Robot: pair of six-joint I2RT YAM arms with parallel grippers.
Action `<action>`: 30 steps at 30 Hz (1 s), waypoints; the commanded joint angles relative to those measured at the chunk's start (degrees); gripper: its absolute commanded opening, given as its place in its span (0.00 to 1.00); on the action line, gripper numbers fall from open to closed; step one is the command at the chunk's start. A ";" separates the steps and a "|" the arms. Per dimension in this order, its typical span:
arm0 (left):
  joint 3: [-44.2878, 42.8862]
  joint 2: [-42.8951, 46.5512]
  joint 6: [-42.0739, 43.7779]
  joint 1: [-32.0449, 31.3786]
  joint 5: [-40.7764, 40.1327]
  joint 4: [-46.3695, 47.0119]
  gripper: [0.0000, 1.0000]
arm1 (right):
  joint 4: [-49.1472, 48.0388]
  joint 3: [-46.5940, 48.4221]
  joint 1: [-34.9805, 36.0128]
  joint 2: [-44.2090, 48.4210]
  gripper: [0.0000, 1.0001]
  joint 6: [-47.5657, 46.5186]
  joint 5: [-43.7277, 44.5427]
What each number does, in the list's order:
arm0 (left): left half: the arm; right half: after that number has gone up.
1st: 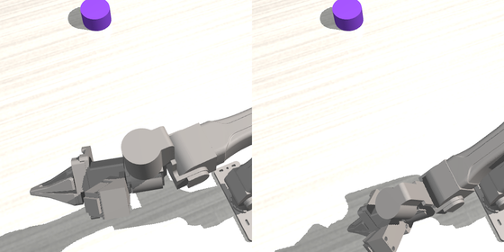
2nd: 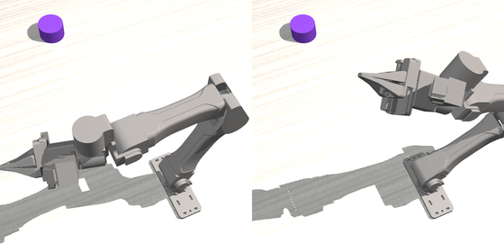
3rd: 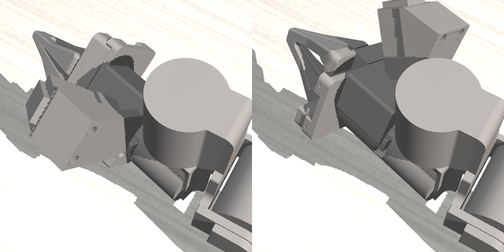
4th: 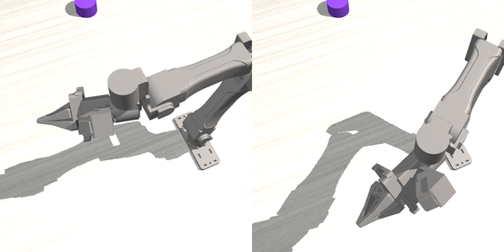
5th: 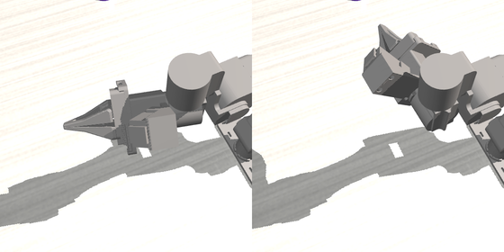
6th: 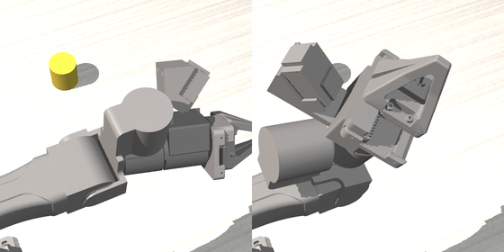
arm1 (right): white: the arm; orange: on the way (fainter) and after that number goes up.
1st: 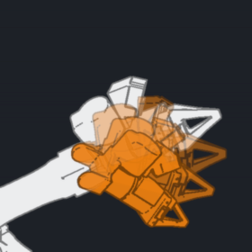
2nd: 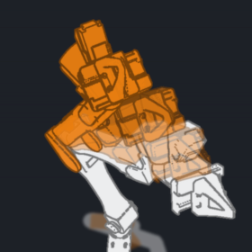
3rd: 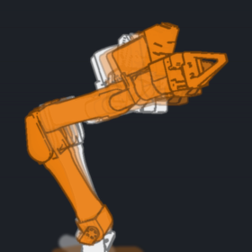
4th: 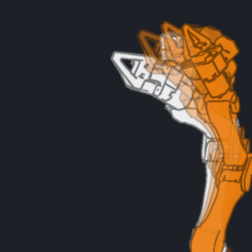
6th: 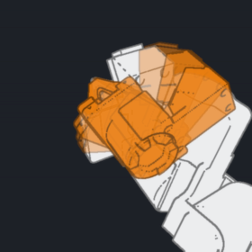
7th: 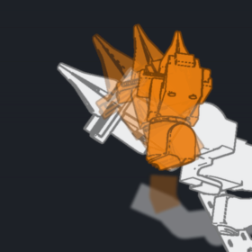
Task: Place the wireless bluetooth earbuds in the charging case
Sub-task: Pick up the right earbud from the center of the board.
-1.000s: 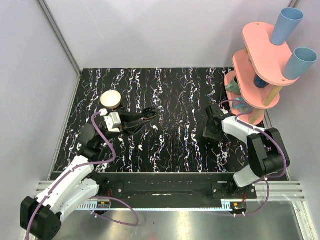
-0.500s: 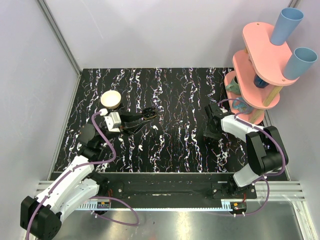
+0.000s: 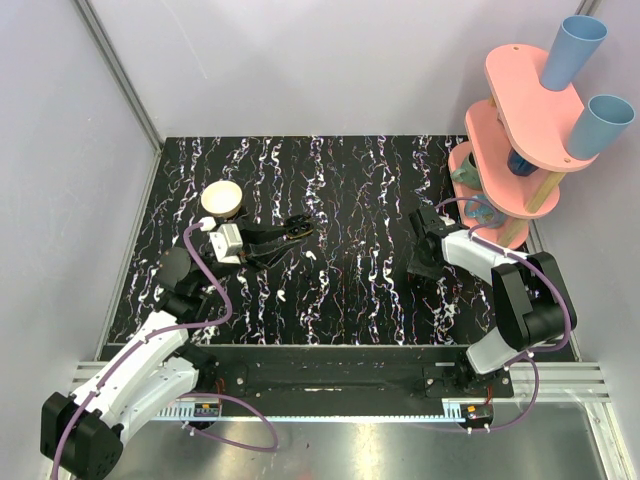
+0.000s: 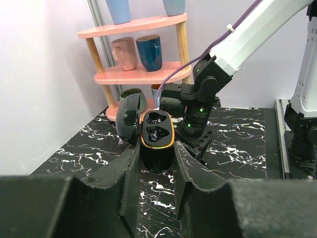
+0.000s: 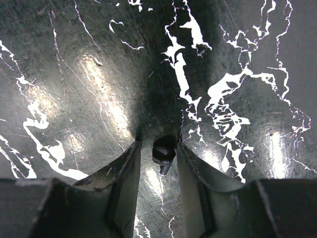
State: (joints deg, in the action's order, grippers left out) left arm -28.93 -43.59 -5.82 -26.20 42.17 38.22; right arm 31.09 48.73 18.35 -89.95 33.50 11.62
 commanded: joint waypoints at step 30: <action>-2.63 0.79 0.55 -0.08 -0.69 0.72 0.00 | 1.52 -1.97 1.43 1.18 0.38 0.78 1.48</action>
State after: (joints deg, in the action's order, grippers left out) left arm -28.93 -43.59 -5.82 -26.20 42.17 36.93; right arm 30.89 48.27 18.87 -89.52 33.71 11.97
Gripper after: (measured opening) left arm 0.309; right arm 0.379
